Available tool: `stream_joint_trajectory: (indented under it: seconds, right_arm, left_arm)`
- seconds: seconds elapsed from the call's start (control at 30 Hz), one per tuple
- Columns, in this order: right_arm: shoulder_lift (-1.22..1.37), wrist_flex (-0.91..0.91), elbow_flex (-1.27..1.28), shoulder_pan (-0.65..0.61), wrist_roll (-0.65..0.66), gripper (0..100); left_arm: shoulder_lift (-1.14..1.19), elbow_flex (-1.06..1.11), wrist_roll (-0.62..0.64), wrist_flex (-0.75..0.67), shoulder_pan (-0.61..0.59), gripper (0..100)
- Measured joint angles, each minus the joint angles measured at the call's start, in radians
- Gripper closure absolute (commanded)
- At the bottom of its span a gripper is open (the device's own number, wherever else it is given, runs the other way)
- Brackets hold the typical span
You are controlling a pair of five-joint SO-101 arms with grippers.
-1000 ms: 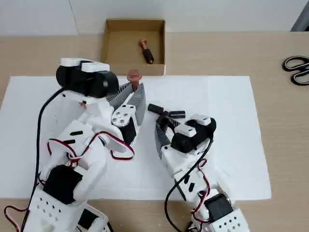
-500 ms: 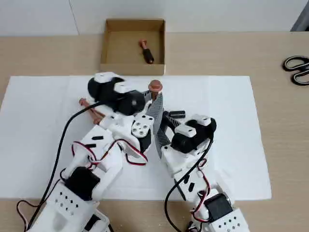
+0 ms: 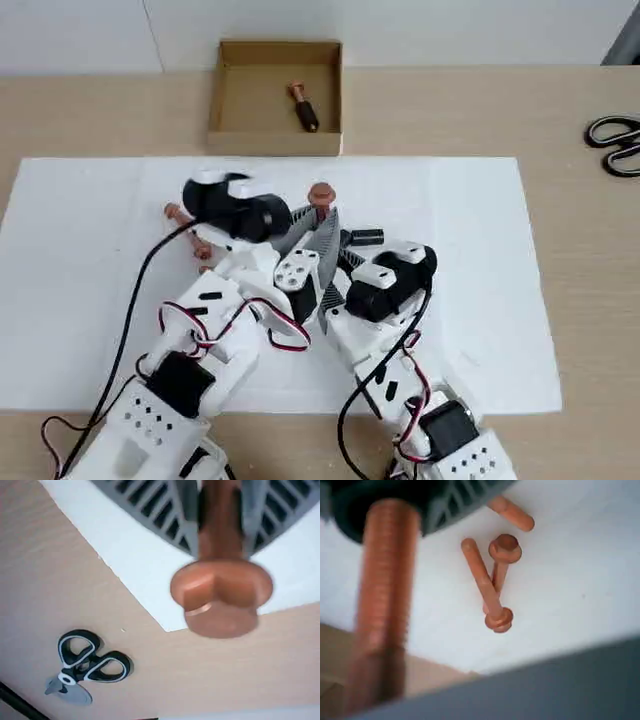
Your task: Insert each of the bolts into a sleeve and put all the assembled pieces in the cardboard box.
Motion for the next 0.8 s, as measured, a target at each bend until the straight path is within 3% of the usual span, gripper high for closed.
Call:
stream_joint_trajectory:
  seconds: [0.53, 0.8]
  right_arm:
    - [0.0, 0.0, 0.0, 0.0, 0.0, 99.5]
    - [0.0, 0.0, 0.0, 0.0, 0.0, 99.5]
  left_arm:
    - [-0.006, 0.017, -0.078, -0.035, 0.002, 99]
    - [-0.006, 0.017, -0.078, 0.017, 0.003, 99]
